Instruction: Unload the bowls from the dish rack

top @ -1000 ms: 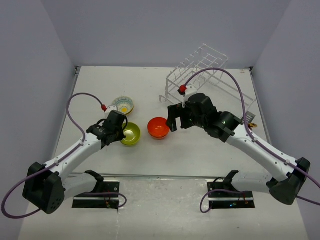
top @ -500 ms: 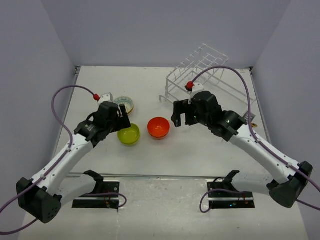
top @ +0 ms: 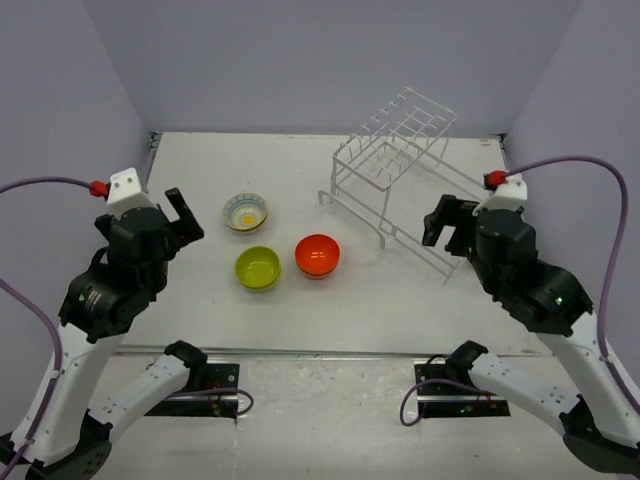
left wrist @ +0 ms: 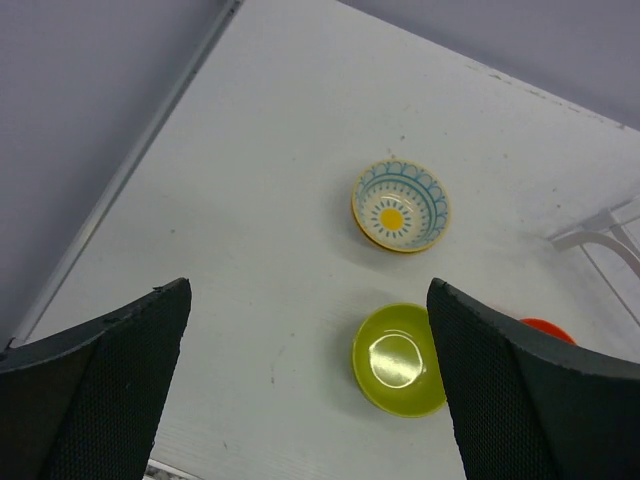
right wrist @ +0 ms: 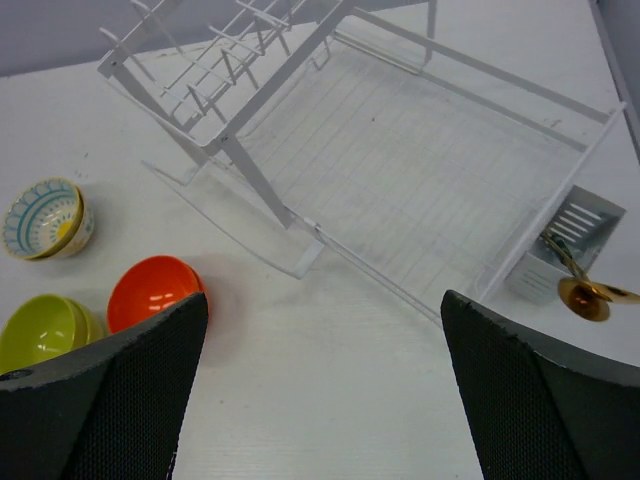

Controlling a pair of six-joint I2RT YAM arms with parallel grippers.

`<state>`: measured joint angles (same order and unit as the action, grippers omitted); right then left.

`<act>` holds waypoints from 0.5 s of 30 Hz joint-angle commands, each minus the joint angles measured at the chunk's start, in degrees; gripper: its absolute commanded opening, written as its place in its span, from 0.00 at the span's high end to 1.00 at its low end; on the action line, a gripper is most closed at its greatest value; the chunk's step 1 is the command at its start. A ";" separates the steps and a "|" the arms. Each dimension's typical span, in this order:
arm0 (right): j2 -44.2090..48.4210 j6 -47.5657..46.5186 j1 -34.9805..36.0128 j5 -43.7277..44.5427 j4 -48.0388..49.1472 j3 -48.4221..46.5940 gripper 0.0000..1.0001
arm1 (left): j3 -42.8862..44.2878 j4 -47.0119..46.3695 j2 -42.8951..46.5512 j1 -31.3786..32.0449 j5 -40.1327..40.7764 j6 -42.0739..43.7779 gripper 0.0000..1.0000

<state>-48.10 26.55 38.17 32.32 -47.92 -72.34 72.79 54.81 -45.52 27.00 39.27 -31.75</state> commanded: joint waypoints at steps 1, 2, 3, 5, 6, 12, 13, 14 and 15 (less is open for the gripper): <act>5.54 1.06 0.06 5.39 -8.14 -0.18 0.01 | 2.35 3.99 3.32 -0.46 6.08 3.18 0.00; 7.30 1.05 -0.03 5.30 -8.50 1.22 0.01 | 2.26 4.17 4.63 -0.46 6.35 3.36 0.00; 10.71 1.05 0.06 4.95 -8.77 1.93 0.01 | 2.35 4.52 5.17 -0.46 6.61 3.27 0.00; 14.15 0.88 0.06 4.25 -8.77 4.39 0.01 | 2.18 5.22 6.49 -0.46 7.40 3.18 0.00; 17.30 0.62 0.06 3.81 -8.59 5.09 0.01 | 1.65 5.05 6.84 -0.46 7.66 3.88 0.00; 25.15 -1.06 0.06 1.88 -4.81 11.07 0.01 | -3.27 5.05 8.60 -0.46 10.13 1.78 0.00; 25.77 -1.14 0.06 1.87 -4.55 11.25 0.01 | -4.58 4.18 9.13 -0.46 9.69 1.69 0.00; 25.68 -1.14 0.06 2.14 -4.64 11.51 0.01 | -5.46 3.56 10.35 -0.46 9.60 1.86 0.00; 25.68 -1.14 0.06 2.57 -4.64 11.69 0.01 | -6.25 2.25 10.80 -0.46 9.60 2.39 0.00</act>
<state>-22.06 25.91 38.17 34.81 -54.46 -61.41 68.31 58.78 -36.49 27.00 46.87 -29.43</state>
